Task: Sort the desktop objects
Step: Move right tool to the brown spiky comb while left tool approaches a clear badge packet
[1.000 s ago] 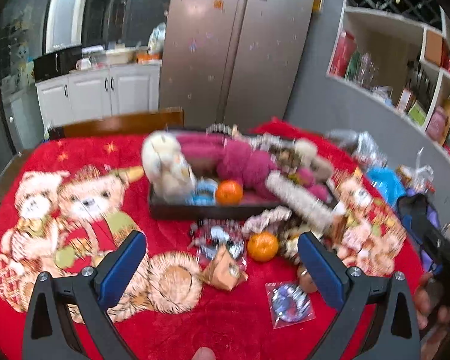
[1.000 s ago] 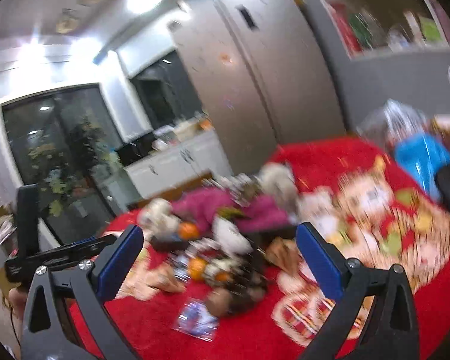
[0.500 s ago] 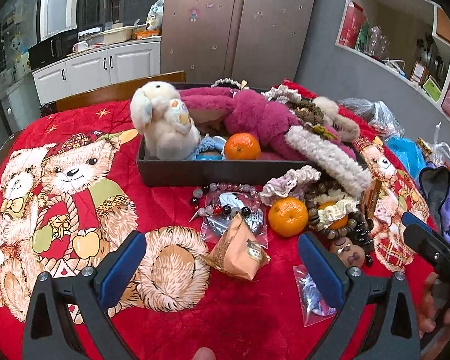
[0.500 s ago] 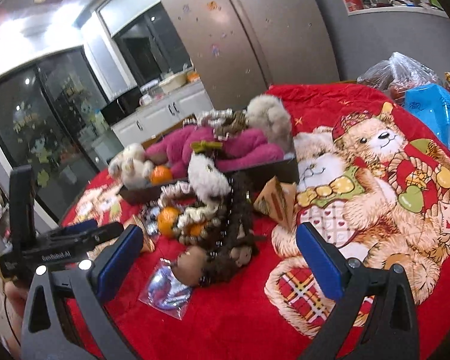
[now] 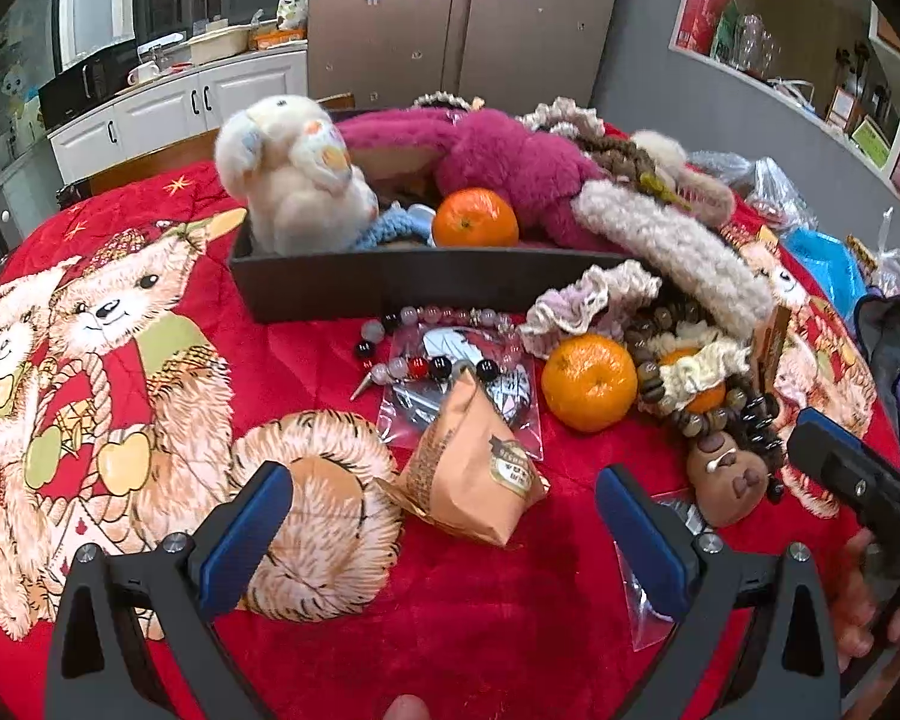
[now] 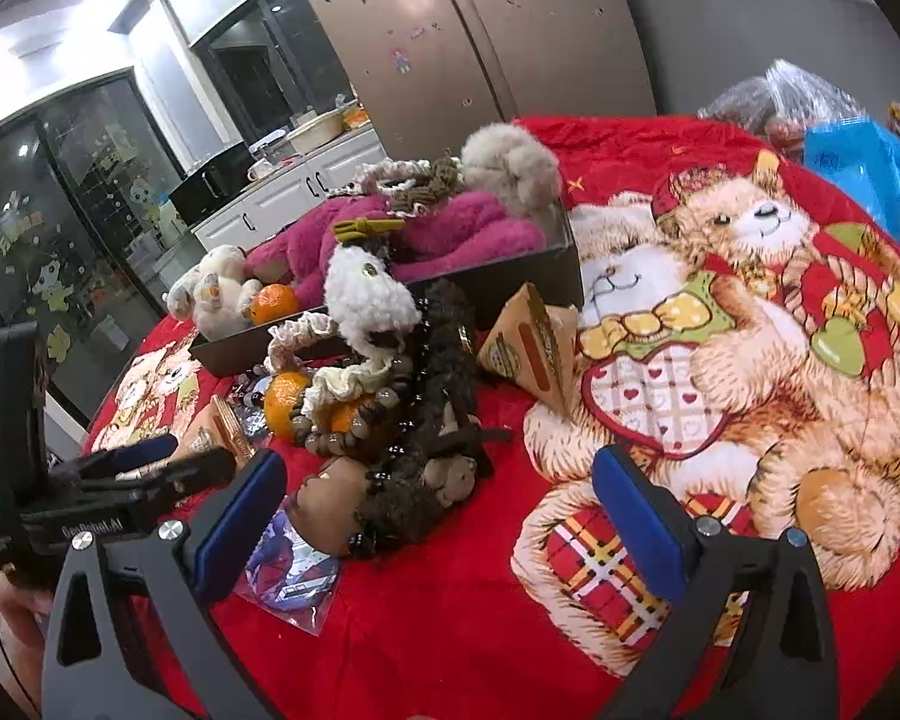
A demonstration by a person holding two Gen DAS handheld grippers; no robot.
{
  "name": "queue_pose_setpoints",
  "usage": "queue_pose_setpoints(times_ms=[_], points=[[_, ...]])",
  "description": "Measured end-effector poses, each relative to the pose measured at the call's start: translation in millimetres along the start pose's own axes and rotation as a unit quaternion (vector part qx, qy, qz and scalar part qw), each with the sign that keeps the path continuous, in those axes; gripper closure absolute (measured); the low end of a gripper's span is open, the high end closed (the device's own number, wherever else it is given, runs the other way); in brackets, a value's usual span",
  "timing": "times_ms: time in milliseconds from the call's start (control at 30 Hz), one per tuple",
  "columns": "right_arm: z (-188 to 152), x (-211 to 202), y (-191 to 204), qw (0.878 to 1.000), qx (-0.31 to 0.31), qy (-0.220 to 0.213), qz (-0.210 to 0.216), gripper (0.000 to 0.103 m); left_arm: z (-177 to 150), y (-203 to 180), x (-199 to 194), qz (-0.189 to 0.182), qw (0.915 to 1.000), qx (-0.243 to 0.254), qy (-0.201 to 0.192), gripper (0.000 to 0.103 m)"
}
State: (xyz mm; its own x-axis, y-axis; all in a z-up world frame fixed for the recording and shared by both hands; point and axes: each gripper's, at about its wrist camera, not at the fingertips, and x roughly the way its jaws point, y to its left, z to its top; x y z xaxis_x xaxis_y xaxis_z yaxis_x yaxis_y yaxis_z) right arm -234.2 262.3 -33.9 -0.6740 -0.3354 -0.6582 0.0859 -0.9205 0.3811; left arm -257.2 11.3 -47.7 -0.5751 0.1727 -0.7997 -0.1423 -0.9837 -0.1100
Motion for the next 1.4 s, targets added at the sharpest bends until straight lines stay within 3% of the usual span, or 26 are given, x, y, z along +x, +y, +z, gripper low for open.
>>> queue_pose_setpoints(times_ms=[100,800,1000,1300,1400], points=[[0.6,11.0,-7.8,0.999,0.024,0.024,-0.021,0.0,0.4,-0.3,6.9,0.005,0.9999,-0.001,0.009,0.0],[2.9,21.7,4.2,0.997,0.007,0.031,-0.072,0.0,5.7,-7.9,23.8,0.042,0.999,0.018,0.002,0.0],[3.9,20.5,4.3,0.996,-0.011,0.038,-0.074,0.0,4.2,-6.0,23.6,0.041,0.999,0.018,0.002,0.0],[3.7,23.4,23.7,0.985,-0.073,0.036,-0.153,0.0,3.1,-4.9,24.5,0.042,0.9989,0.019,0.002,0.0],[3.7,26.9,27.8,0.987,-0.069,0.039,-0.139,0.0,3.3,-5.1,24.6,0.042,0.9989,0.019,0.002,0.0]])
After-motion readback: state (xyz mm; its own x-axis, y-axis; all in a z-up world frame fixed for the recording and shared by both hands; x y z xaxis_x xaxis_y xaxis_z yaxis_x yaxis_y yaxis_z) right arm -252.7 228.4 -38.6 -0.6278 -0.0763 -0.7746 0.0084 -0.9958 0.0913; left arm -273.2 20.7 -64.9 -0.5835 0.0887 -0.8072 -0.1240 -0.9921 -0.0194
